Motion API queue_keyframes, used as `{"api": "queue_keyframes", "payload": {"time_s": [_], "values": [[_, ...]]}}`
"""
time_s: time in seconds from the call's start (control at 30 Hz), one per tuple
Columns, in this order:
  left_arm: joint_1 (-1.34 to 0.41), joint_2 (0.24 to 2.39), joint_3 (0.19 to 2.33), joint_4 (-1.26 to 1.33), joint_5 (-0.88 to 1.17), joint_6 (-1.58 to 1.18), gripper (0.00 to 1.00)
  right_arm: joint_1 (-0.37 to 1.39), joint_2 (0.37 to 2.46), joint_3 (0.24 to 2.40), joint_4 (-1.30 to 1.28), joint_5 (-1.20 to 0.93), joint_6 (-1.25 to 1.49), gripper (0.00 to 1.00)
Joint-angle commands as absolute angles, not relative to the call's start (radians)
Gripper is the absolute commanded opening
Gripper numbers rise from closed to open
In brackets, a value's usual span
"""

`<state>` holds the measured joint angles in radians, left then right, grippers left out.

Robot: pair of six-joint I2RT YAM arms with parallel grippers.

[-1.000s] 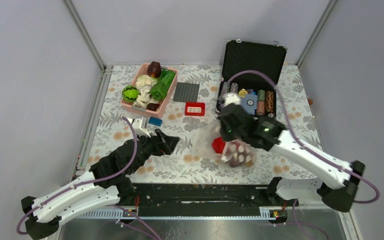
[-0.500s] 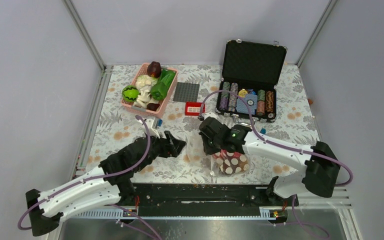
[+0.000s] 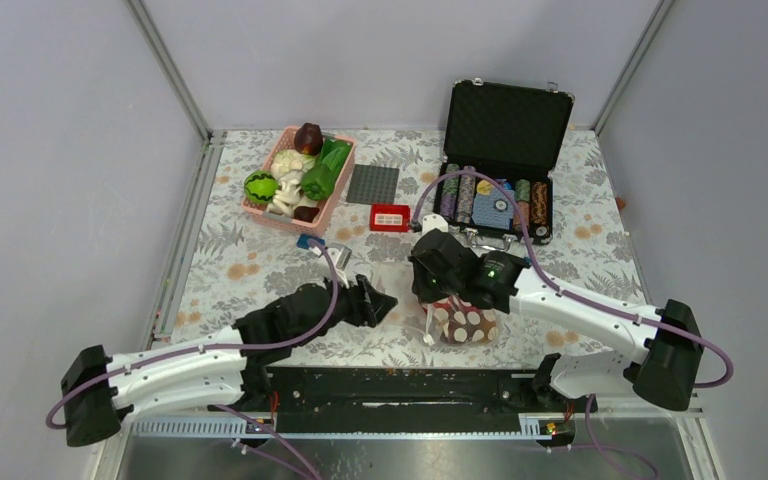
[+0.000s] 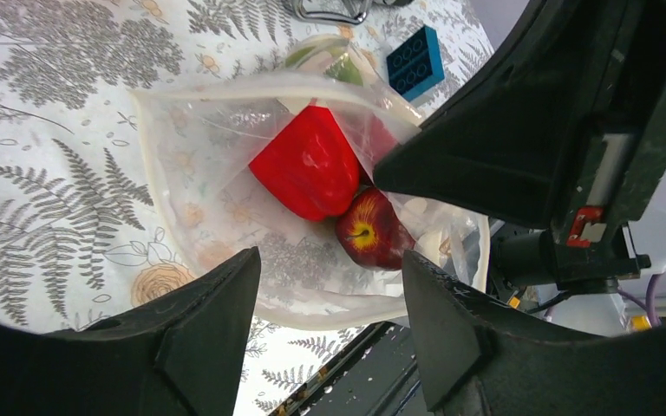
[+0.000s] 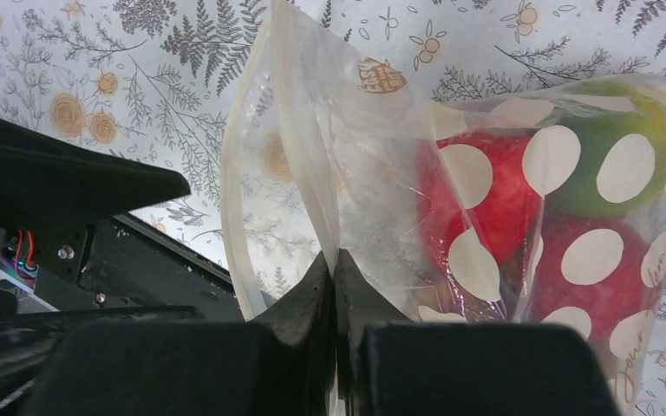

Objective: Open the zip-top bag and remove the fake food
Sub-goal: Pick up the fake fruit from the zipper food storage bag.

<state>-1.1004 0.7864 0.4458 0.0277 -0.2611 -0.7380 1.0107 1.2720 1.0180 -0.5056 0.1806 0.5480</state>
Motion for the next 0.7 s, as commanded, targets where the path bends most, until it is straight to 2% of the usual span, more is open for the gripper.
{"api": "queue_keyframes", "payload": {"time_s": [0.0, 0.5, 0.67], "values": [[-1.130, 0.834, 0.410, 0.246, -0.254, -0.746, 0.61, 1.014, 1.234, 1.073, -0.521, 0.227, 0.557, 0.00], [-1.146, 1.069, 0.480, 0.392, -0.304, -0.728, 0.51, 1.014, 1.180, 1.111, -0.555, 0.227, 0.545, 0.00], [-1.147, 1.165, 0.484, 0.447, -0.266, -0.757, 0.50, 1.015, 1.177, 1.108, -0.556, 0.217, 0.542, 0.05]]}}
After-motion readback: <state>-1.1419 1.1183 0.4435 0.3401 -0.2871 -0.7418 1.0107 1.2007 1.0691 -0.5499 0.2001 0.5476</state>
